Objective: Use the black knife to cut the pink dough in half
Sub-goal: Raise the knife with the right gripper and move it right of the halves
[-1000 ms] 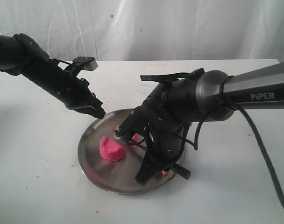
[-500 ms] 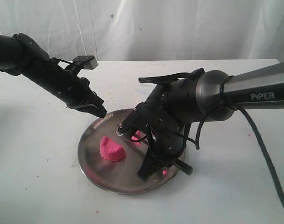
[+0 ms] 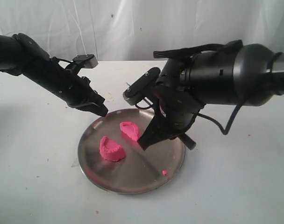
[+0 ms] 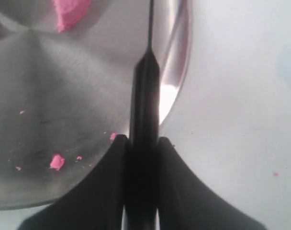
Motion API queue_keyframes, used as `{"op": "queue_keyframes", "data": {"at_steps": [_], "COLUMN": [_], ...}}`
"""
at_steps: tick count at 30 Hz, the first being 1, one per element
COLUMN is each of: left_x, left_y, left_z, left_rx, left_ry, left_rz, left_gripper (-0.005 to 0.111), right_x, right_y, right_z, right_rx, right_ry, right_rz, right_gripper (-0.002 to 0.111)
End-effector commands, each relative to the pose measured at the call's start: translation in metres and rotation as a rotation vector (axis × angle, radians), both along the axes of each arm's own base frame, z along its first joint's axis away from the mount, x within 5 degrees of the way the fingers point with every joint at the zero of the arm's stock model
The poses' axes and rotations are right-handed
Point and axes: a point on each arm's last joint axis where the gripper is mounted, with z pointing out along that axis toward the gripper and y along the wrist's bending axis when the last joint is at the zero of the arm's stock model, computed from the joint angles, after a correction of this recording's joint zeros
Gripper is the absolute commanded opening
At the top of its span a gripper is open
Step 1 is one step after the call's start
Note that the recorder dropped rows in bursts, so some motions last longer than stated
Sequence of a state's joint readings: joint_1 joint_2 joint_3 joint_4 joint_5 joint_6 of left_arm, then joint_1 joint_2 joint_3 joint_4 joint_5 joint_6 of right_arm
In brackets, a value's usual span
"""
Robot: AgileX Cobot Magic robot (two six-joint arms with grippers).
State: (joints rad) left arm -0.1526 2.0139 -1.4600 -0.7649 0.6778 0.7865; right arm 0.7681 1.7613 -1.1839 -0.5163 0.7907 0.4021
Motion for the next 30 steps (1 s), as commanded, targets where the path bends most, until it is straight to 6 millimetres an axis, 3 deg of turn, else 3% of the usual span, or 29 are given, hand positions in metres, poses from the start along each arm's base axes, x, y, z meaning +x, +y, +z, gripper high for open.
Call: {"op": "queue_keyframes", "data": {"at_steps": [1, 5, 9, 16, 30], "left_x": [0.000, 0.001, 0.003, 0.003, 0.003], "left_y": [-0.001, -0.001, 0.000, 0.000, 0.000], "left_z": [0.005, 0.005, 0.005, 0.005, 0.005], "left_rx": [-0.037, -0.033, -0.028, -0.028, -0.024], "left_ry": [0.000, -0.012, -0.027, -0.027, -0.029], "left_rz": [0.027, 0.030, 0.046, 0.046, 0.046], "left_gripper": [0.000, 0.000, 0.000, 0.000, 0.000], "right_x": [0.001, -0.002, -0.009, -0.025, -0.044], "right_y": [-0.012, -0.028, -0.039, -0.039, -0.045], "right_z": [0.028, 0.044, 0.043, 0.042, 0.026], "right_rx": [0.044, 0.189, 0.309, 0.548, 0.708], "right_ry": [-0.094, -0.100, -0.079, -0.057, -0.022], "right_rz": [-0.060, -0.138, -0.183, -0.220, -0.285], "right_gripper": [0.000, 0.000, 0.000, 0.000, 0.000]}}
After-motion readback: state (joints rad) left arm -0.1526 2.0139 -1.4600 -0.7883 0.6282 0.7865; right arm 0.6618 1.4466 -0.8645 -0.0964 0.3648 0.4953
